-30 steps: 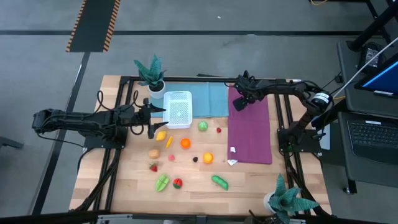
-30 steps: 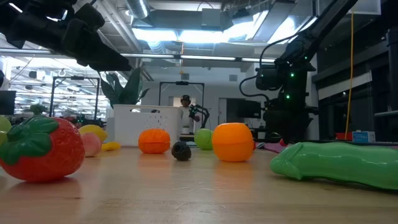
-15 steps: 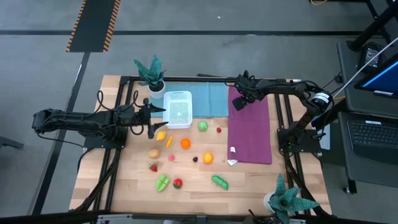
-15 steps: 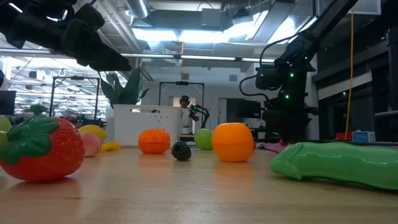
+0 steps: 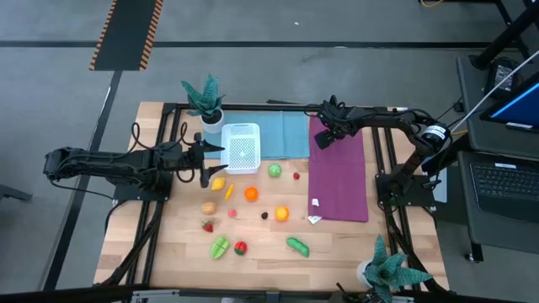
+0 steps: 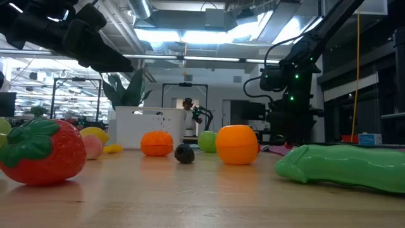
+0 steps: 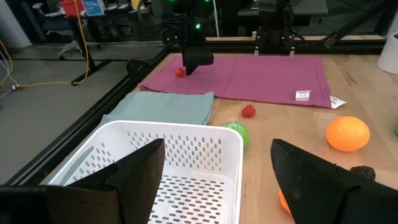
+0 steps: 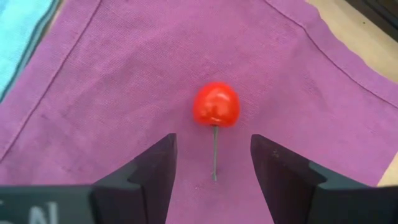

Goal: Pick and placing Produce into tupperware
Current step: Put the red cherry into the white basket

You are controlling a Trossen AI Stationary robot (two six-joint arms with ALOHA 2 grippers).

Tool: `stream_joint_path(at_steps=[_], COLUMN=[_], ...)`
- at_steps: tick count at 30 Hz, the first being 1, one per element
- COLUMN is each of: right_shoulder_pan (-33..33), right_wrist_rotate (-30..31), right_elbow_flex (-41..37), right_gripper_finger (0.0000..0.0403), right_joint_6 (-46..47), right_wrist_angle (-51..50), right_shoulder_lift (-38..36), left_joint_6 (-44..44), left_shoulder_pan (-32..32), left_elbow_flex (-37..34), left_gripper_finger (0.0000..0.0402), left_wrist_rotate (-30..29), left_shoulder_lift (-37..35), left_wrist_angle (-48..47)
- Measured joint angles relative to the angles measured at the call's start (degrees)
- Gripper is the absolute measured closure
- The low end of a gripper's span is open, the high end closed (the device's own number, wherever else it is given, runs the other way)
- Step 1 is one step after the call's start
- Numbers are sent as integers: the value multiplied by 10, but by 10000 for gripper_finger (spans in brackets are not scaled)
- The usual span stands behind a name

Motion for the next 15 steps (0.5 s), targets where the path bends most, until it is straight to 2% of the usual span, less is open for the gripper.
stream_joint_path(at_steps=[10, 15], right_shoulder_pan=[0, 0], right_wrist_rotate=[2, 2], right_elbow_flex=[0, 0], right_gripper_finger=[198, 218], right_joint_6=[0, 0], right_wrist_angle=[4, 4], right_shoulder_lift=[19, 21], left_joint_6=[0, 0], left_shoulder_pan=[0, 0], left_elbow_flex=[0, 0], left_gripper_finger=[115, 115], left_wrist_rotate=[0, 0], left_shoulder_lift=[0, 0], left_wrist_angle=[0, 0])
